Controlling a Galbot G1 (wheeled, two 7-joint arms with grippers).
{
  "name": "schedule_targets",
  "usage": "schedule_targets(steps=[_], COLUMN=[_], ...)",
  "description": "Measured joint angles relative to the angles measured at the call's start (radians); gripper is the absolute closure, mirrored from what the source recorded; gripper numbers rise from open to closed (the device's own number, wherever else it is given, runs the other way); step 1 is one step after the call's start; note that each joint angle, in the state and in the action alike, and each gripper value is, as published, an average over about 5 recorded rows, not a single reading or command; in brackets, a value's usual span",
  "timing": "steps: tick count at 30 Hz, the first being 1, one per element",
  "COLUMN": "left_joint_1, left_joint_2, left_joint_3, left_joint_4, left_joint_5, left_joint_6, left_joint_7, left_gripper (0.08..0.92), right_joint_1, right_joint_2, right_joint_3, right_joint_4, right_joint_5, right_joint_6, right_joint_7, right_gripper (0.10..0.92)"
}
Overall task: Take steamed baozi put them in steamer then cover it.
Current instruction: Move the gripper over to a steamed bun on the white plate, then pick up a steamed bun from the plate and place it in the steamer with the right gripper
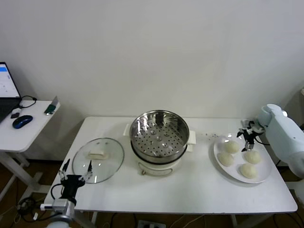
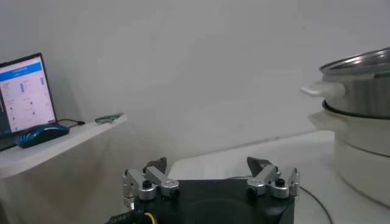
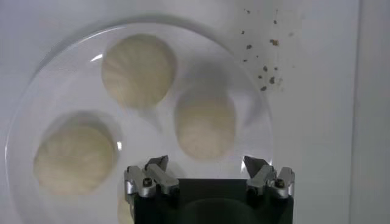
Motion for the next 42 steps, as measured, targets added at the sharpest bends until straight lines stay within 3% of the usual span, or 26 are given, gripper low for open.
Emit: schedule_targets(steps=[12, 18, 29, 42], left_joint_1=[-0.009, -0.01, -0.006, 0.008], left_joint_2=[0.002, 0.004, 0.005, 0.0], left_joint_3=[0.004, 0.004, 0.004, 0.003], left_joint_4=[0.019, 0.023, 0.025, 0.016], left_joint_5=[0.008, 0.008, 0.01, 0.011], left_joint_6=[0.001, 0.0, -0.006, -0.008], left_joint_7=[-0.001, -0.001, -0.001, 0.003], left_gripper=[0.177, 0.177, 0.177, 0.177], right_joint_1=[0.021, 0.028, 0.041, 0.048], right_joint_2=[0.085, 0.104, 0.121, 0.121], right_joint_3=[0.048, 0.067, 0.09, 0.098], right_joint_4=[-0.115, -0.148, -0.18, -0.173], right_joint_5=[-0.098, -0.129, -0.167, -0.177], right_joint_6=[0.028, 0.036, 0.045, 0.065], right_joint_7=[0.019, 0.03, 0.044, 0.039], right_gripper=[0.203, 0.262, 0.326, 0.338])
